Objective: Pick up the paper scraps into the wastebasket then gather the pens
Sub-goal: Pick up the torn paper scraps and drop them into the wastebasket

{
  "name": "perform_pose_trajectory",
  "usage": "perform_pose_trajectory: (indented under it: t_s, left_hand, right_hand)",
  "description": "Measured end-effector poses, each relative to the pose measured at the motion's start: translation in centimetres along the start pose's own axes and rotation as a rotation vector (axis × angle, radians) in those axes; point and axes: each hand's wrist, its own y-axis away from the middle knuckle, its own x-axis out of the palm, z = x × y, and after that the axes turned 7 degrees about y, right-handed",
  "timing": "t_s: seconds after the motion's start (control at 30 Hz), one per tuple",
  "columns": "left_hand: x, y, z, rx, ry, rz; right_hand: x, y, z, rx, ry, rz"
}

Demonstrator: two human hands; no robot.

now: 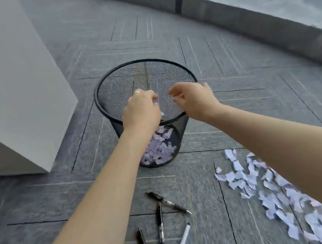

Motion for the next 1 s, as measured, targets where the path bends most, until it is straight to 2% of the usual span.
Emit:
perform_pose_trajectory:
  t_s: [0.1, 0.17, 0.23, 0.3, 0.4, 0.5, 0.6, 0.7, 0.87, 1.0]
  left_hand:
    - [0.6, 0.6, -0.7, 0.094, 0.076, -0.146]
    - [1.5, 1.3, -2.0, 0.231, 0.101, -0.256]
    - [3.2, 2.7, -4.1, 0.415, 0.134, -0.264]
    - [5.9, 4.9, -6.2, 0.577, 0.186, -0.142]
    - [11.3, 9.8, -8.0, 0.673, 0.195, 0.180]
    - [16.2, 14.9, -7.8, 0.586, 0.134, 0.527]
    - [19.8, 18.5, -7.0, 0.446, 0.090, 0.756]
    - [22.3, 20.8, -7.2, 0.374, 0.044, 0.882]
    - [25.6, 23.6, -9.4, 0.343, -0.027, 0.961]
    - [27.9, 25.0, -11.8, 0.391, -0.042, 0.965]
  right_hand:
    - [-0.7, 0.7, -1.5, -0.001, -0.083, -0.104]
    - [-1.4, 2.0, -2.6, -0.033, -0.222, -0.206]
    - [-2.0, 4.6, -4.4, -0.020, -0.335, -0.334]
    - [-2.0, 8.8, -7.7, 0.063, -0.383, -0.395]
    - [-0.2, 17.6, -15.1, 0.381, -0.397, -0.295]
    - [2.5, 27.6, -22.6, 0.752, -0.318, -0.174]
    - [4.6, 35.4, -26.8, 0.921, -0.213, -0.125]
    - [6.0, 39.8, -28.5, 0.976, -0.127, -0.188]
    - [6.5, 42.6, -32.7, 1.140, -0.030, -0.299]
    - [6.0, 43.4, -36.9, 1.205, -0.035, -0.238]
